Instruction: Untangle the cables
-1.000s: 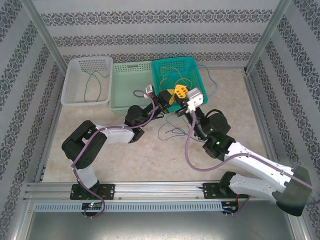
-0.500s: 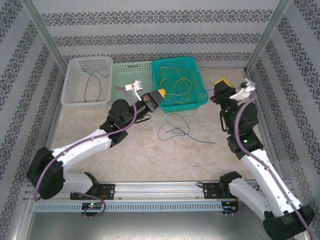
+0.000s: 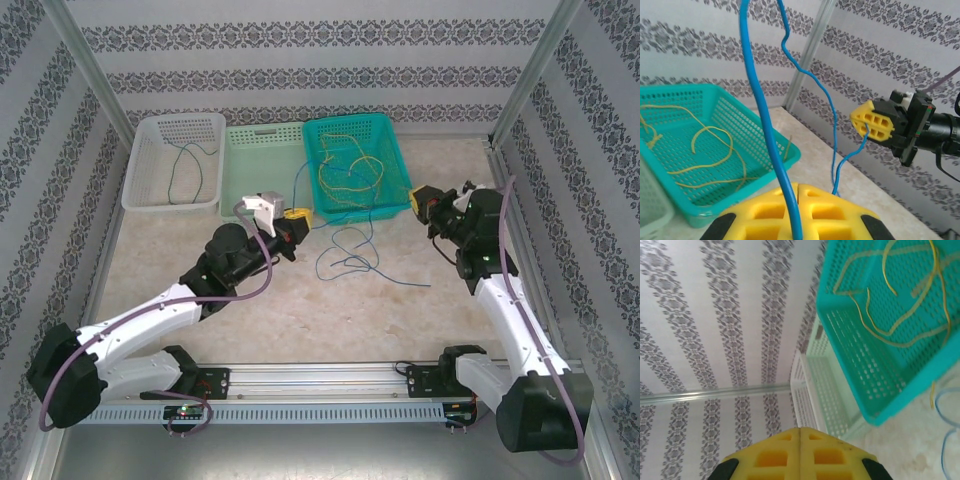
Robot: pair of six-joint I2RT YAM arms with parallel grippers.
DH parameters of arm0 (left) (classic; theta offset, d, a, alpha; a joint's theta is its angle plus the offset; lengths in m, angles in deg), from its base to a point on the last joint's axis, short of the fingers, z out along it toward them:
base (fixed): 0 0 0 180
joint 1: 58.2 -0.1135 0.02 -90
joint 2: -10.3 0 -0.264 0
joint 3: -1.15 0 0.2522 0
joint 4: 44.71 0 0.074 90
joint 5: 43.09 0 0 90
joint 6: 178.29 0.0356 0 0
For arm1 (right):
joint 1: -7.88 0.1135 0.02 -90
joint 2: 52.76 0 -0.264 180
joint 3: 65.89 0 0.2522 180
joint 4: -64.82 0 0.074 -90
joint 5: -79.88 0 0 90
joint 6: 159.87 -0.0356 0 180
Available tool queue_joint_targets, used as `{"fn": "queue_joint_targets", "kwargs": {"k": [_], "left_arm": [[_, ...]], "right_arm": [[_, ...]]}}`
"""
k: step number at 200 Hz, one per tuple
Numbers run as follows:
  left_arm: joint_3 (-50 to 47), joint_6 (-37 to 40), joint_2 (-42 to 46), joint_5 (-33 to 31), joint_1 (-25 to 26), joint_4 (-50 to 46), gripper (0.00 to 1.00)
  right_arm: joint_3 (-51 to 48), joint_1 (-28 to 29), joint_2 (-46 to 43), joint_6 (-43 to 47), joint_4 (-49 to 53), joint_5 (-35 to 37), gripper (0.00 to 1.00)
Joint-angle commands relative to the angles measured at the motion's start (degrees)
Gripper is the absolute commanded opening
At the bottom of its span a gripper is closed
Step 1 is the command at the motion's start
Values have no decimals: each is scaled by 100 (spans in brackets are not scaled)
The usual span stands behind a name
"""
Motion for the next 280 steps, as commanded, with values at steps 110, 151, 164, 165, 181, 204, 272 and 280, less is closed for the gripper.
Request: {"fn": "queue_joint_targets", "kwargs": {"k": [110,151,164,165,181,204,272,280], "left_arm": [[403,1809,647,-536,-150,-1009,0],[473,2263,1273,-2333,-315,-1530,0],[435,2331,1513,-2607,-531,-1529,0],[438,2332,1528,-2610,-561,-1536,0],[495,2363,1661,-2690,-987,-1658,0],[645,2281,1644,-2406,-1676,-1805,0],[1060,1290,851,-1119,-3504,-2048,0],[1065,1279,849,-487,-3499,-2026,0]], "right_arm": [[892,-418,144,1683,1101,-203,69],[1006,-418,194,2000,1052,-112,72],[940,-418,142,2097,1048,-45,72],[939,-418,132,2097,1052,-42,72],[850,-418,53,2181,1055,52,73],[764,-418,-29,2300,1052,163,73],[657,-418,-72,2572,984,155,73],[643,-408,-64,2698,879,126,72]]}}
